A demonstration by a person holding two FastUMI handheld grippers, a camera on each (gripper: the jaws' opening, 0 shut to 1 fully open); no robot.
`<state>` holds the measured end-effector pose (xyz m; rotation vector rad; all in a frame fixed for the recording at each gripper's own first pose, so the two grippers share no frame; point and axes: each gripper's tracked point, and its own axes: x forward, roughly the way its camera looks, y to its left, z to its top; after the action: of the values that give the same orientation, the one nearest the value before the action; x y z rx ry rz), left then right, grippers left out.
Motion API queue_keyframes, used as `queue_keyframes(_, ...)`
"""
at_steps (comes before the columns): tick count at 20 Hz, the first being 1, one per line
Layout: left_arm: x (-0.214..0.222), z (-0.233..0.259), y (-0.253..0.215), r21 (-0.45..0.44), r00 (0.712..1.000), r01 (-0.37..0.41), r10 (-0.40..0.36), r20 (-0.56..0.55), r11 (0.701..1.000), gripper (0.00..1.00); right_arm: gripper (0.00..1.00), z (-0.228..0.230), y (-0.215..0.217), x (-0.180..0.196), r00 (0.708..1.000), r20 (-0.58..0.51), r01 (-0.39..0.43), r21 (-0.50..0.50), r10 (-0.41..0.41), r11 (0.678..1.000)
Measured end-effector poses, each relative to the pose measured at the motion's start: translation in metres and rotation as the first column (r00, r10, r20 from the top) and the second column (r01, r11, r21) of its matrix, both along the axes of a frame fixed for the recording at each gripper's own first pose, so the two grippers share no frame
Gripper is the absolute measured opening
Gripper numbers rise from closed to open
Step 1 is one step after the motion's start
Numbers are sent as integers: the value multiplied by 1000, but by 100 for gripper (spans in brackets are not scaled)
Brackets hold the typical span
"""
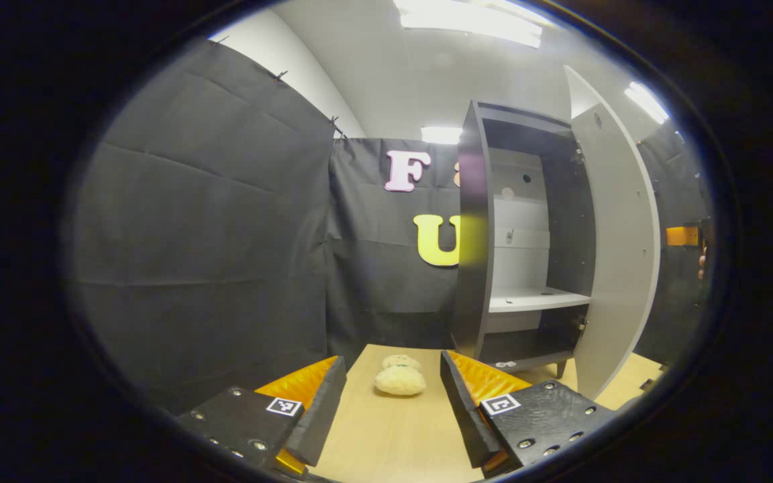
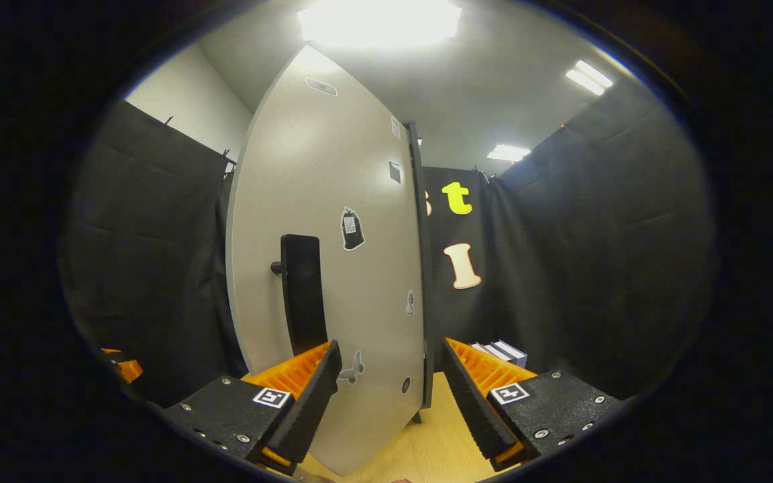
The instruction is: Open the cabinet door with the right hand, grasp the bottle in the cabinet with the left hand and place it on the coaster, then close the cabinet door with the right hand.
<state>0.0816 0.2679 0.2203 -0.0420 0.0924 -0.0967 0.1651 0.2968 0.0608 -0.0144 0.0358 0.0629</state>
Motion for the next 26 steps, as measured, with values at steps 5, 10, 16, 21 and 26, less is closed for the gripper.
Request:
queue_keyframes(5, -2, 0, 11, 9, 1000, -21, 21, 2, 1000, 81, 93, -2, 17, 7, 1000, 0, -29, 12, 29, 1000)
queue_keyframes(10, -1, -3, 23, 5, 999, -43, 43, 3, 999, 81, 93, -5, 32, 15, 998, -8, -56, 9, 57, 998)
queue_keyframes(16, -7, -4, 41, 31, 998, -67, 67, 7, 997, 87, 94, -9, 60, 29, 994, -8, -107, 0, 107, 994)
queue_keyframes(21, -10, -9, 58, 47, 995, -97, 97, 1, 994, 87, 94, -18, 82, 36, 990, -20, -143, -13, 143, 990)
queue_keyframes(26, -8, -9, 60, 62, 994, -109, 108, 11, 992, 87, 94, -24, 83, 37, 989, -34, -146, -22, 146, 989)
